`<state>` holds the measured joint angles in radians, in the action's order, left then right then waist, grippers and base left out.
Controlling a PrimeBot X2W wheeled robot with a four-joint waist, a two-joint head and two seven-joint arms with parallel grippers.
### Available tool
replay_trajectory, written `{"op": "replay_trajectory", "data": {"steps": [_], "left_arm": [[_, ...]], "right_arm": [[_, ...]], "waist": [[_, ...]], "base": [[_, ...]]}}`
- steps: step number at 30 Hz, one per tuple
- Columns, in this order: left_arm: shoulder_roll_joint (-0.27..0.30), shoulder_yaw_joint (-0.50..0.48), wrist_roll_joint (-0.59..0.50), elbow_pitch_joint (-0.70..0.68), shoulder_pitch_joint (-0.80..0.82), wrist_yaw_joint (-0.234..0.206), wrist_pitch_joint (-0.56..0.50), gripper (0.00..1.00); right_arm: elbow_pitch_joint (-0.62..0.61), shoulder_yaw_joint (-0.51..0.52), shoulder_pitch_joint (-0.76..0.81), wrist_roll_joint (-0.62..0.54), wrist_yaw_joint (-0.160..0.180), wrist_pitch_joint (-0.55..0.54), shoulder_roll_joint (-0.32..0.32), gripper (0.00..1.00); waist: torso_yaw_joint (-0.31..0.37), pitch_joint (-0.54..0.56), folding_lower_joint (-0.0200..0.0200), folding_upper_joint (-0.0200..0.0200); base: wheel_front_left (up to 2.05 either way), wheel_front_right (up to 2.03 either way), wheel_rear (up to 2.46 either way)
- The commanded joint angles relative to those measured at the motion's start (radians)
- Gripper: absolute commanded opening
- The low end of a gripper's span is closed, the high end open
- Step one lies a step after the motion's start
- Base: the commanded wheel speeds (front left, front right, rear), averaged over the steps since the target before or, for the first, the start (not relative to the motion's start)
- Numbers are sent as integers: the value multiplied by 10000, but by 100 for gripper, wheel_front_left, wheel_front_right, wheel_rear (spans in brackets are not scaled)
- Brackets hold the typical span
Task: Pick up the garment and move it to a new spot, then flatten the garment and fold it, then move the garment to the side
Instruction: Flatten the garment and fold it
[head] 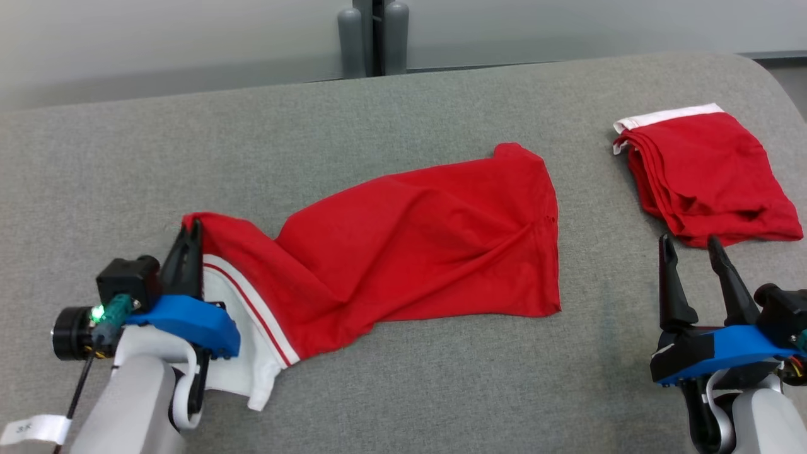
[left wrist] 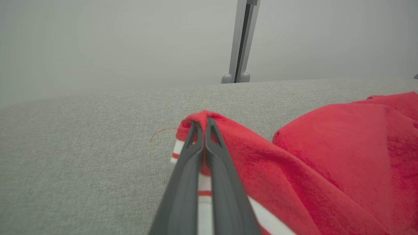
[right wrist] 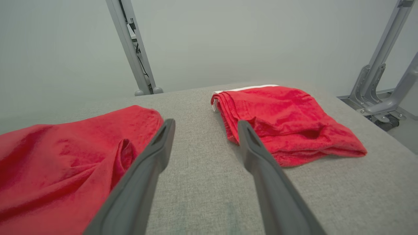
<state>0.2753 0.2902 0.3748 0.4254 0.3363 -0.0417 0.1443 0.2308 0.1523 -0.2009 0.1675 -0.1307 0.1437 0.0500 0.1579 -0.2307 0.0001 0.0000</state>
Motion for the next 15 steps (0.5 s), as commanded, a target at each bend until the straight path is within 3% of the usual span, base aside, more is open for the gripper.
{"op": "replay_trajectory", "data": {"steps": [1,7,10,11,13,15], "left_arm": [[34,-188,8,525,540,9,319,0],[154,-535,69,2223,1558,-125,818,0],[80,-562,152,2927,1807,29,908,0],[25,-520,177,3076,1859,108,953,26],[-100,-484,235,3281,1916,307,1040,100],[-217,-469,265,3315,1866,419,1128,100]], "right_arm": [[42,-2,-144,22,-1,99,11,100],[283,-66,-232,-6,-1,250,9,100],[394,-187,-288,1,-1,287,11,100],[433,-210,-303,11,-1,285,11,100],[485,-229,-324,13,-1,326,9,100],[539,-235,-294,-26,-1,369,9,100]], "waist": [[72,-175,-1,0],[196,-385,-1,0],[191,-368,-1,0],[173,-348,-1,0],[98,-297,-1,0],[-10,-208,-1,0]], "base": [[0,0,0],[0,0,0],[0,0,0],[0,0,0],[0,0,0],[0,0,0]]}}
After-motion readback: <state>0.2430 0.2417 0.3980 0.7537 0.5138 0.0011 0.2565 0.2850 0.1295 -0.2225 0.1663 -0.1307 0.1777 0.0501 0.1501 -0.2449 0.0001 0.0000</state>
